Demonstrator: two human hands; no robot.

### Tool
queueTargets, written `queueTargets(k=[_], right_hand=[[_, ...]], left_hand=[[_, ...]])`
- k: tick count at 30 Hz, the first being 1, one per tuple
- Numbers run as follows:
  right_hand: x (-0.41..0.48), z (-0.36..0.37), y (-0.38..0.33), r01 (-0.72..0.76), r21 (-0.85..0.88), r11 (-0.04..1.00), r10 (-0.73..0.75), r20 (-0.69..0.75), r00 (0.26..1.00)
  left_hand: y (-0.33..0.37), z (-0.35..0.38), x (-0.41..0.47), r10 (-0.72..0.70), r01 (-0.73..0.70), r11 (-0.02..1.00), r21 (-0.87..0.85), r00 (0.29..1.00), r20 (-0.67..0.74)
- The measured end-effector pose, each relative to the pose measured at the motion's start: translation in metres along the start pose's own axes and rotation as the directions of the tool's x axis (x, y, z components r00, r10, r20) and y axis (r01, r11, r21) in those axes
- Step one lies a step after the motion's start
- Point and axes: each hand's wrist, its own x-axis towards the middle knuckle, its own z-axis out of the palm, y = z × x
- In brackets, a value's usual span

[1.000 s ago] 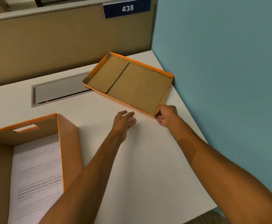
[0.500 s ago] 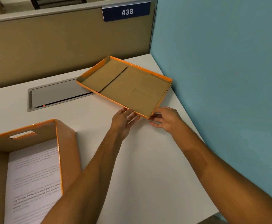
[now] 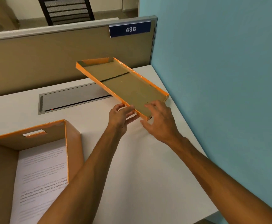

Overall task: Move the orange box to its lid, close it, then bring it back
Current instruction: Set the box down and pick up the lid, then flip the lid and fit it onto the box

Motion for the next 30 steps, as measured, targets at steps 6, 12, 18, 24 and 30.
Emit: queueTargets(k=[6,12,18,24,30], right_hand=[[-0.008,-0.004,-0.026,0.023,-0.031,0.999,-0.026,-0.100,0.995],[-0.031,-0.025,-0.050,-0.004,0.133,0.991,0.032,-0.207,0.978],[-0.060,-0.056,-0.065,0.046,0.310,0.950,0.073,-0.359,0.930],[-0.078,-0.093,-0.068,0.035,0.499,0.866,0.166,-0.353,0.921],[-0.088,-0.127,-0.049,-0.153,0.787,0.597,0.351,-0.085,0.932]], left_hand=[[0.002,0.023,-0.045,0.138,-0.129,0.985,0.111,0.988,-0.070],[0.001,0.034,-0.094,0.286,-0.255,0.941,0.221,0.951,-0.120],[-0.003,0.049,-0.156,0.492,-0.436,0.825,0.359,0.867,-0.079],[-0.002,0.056,-0.199,0.586,-0.542,0.712,0.446,0.809,0.047],[0.001,0.012,-0.206,0.488,-0.457,0.741,0.492,0.870,0.073]])
